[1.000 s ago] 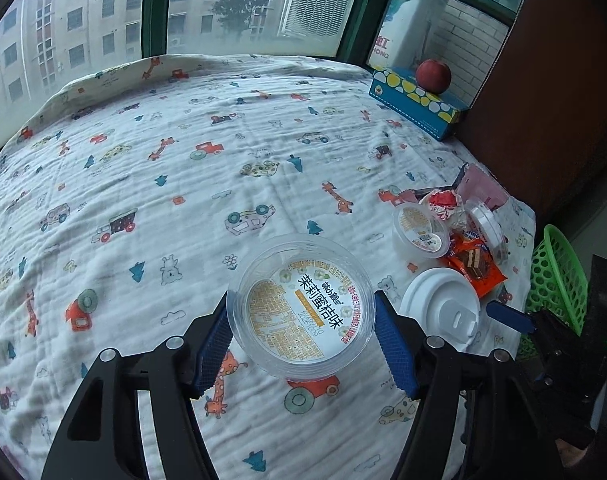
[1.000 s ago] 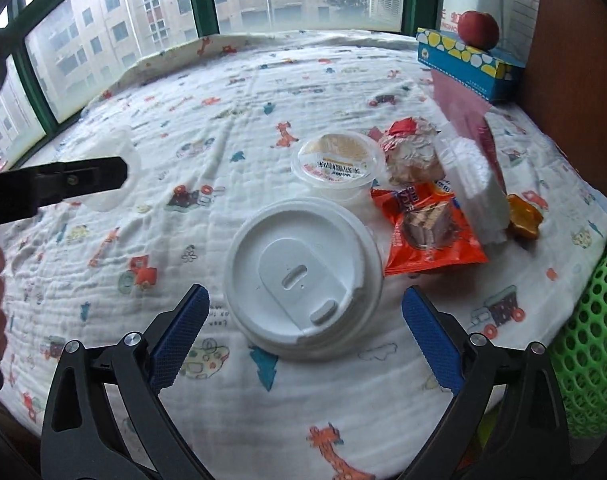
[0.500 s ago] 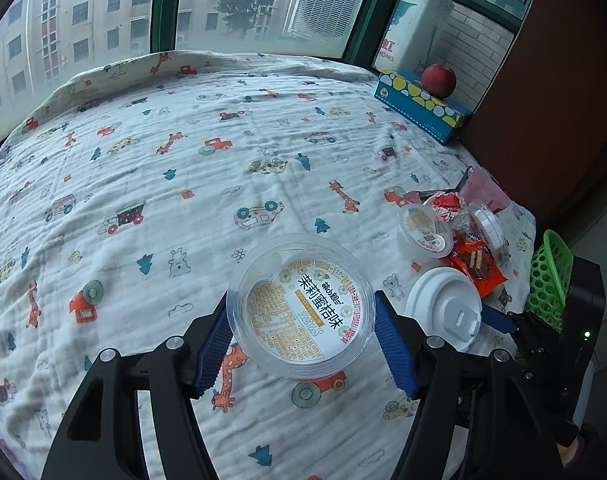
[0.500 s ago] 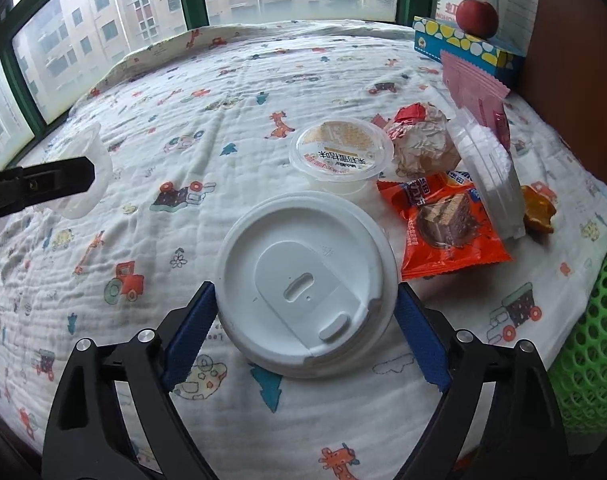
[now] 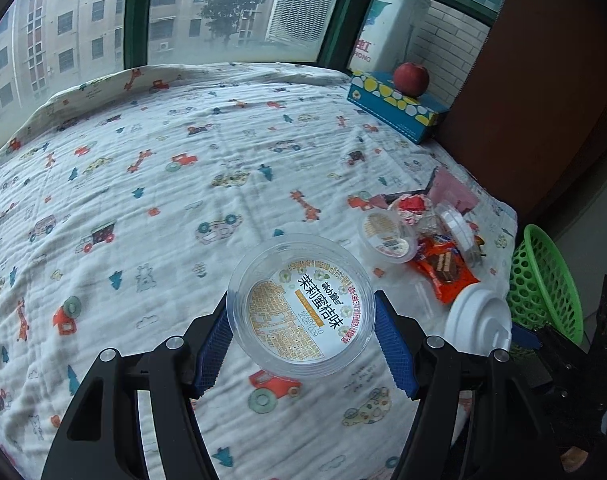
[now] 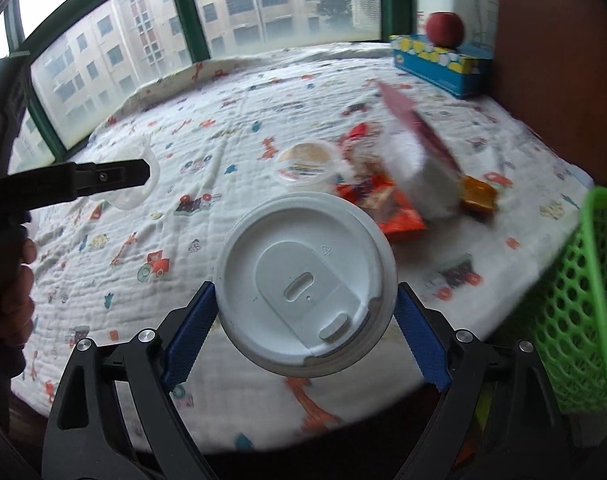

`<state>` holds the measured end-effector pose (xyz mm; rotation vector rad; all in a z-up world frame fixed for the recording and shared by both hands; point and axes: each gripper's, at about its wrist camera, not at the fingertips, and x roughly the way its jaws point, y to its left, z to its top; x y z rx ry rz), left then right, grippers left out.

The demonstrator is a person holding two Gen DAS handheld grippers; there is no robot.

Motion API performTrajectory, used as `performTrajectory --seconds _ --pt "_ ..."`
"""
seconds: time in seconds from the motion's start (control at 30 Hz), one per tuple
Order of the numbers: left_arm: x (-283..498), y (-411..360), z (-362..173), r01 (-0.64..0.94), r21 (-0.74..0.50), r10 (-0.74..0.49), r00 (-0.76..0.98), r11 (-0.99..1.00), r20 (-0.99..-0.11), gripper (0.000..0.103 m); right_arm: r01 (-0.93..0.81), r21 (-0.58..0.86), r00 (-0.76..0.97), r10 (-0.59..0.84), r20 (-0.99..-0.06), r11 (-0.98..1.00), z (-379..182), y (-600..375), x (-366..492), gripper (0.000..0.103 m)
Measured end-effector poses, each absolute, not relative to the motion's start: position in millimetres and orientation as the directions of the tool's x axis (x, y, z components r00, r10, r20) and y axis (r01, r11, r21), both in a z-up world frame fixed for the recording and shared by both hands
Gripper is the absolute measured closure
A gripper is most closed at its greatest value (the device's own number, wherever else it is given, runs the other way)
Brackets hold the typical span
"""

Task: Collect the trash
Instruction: 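Drop the white lid into the basket with the right gripper while the left carries the dessert cup there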

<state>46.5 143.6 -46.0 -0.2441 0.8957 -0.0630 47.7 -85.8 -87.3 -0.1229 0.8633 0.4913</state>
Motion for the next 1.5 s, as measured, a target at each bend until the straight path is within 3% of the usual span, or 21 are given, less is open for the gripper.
performTrajectory --seconds 0.63,1.5 --pt "86.0 2.0 -12.9 0.222 -0.246 -0.331 0.588 0.943 -0.738 0.038 -0.122 0.108 0.724 0.163 -0.670 0.987 -41.7 -260.5 50.0 0.016" --pt "124.9 -182.0 6.3 0.487 -0.188 -0.445 0.492 0.853 -0.748 0.038 0.130 0.123 0.721 -0.009 -0.693 0.984 -66.7 -392.6 48.1 0.013"
